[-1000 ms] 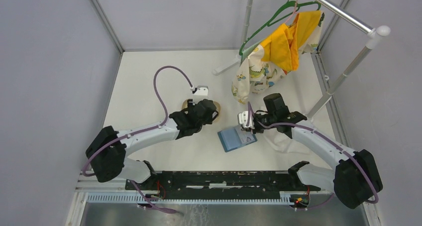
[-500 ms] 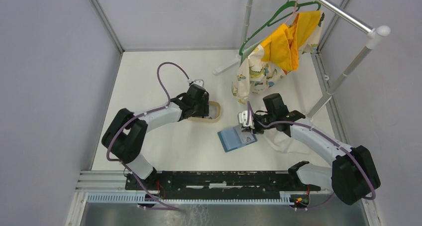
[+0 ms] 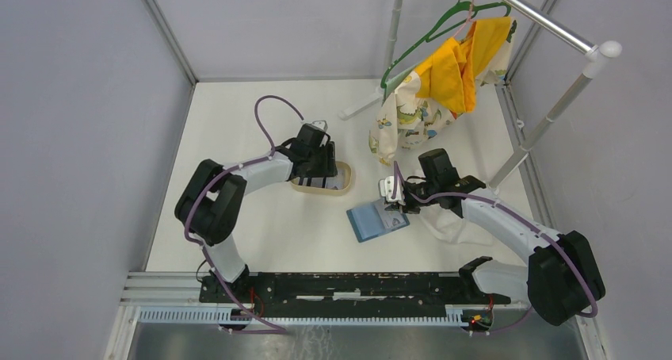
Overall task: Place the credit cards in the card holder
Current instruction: Pick up the credit card from the storage box.
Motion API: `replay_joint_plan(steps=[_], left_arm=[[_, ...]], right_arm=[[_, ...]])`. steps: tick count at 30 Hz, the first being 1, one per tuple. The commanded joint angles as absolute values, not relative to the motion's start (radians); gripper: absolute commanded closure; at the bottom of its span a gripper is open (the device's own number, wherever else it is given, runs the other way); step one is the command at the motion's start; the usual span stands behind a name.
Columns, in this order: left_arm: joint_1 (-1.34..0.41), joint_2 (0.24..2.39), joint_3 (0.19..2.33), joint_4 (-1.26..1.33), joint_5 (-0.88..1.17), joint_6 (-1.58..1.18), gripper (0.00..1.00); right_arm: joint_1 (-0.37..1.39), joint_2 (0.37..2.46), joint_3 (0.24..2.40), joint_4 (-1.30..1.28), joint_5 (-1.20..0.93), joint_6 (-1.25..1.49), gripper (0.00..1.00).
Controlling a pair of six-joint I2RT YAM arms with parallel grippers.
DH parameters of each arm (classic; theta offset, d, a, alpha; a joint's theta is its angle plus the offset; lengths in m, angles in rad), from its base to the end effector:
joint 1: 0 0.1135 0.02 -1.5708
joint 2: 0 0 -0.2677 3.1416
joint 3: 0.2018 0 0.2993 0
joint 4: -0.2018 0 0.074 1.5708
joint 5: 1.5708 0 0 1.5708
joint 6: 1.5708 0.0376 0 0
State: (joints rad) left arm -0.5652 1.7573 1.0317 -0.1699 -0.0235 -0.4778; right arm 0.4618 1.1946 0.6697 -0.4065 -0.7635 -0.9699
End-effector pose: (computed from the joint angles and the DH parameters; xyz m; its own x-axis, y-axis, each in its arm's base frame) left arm 0.3371 -0.2127 0.1398 -0.8258 -0.0206 -0.5636 0.1614 0.9489 -0.2712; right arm 0.2264 0.1417 0.1863 0.1640 -0.5840 -0.7950 -0.9834 -0.0332 -0.1785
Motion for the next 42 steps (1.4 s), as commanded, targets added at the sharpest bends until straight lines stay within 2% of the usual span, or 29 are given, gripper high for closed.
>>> replay_joint_plan(steps=[1, 13, 20, 42], left_arm=[[-0.547, 1.77, 1.041, -0.139, 0.114, -0.484, 0.4], [-0.534, 1.783, 1.027, -0.081, 0.267, -0.547, 0.46], [-0.529, 1.749, 1.006, -0.015, 0.344, -0.603, 0.6], [-0.528, 1.756, 0.93, 0.215, 0.58, -0.723, 0.62]], right_arm=[[0.456, 1.193, 0.698, -0.399, -0.785, -0.978, 0.75], [0.457, 1.186, 0.696, -0.399, -0.787, -0.978, 0.75], [0.457, 1.181, 0.696, -0.397, -0.787, -0.978, 0.75], [0.455, 1.172, 0.697, -0.397, -0.788, -0.98, 0.75]])
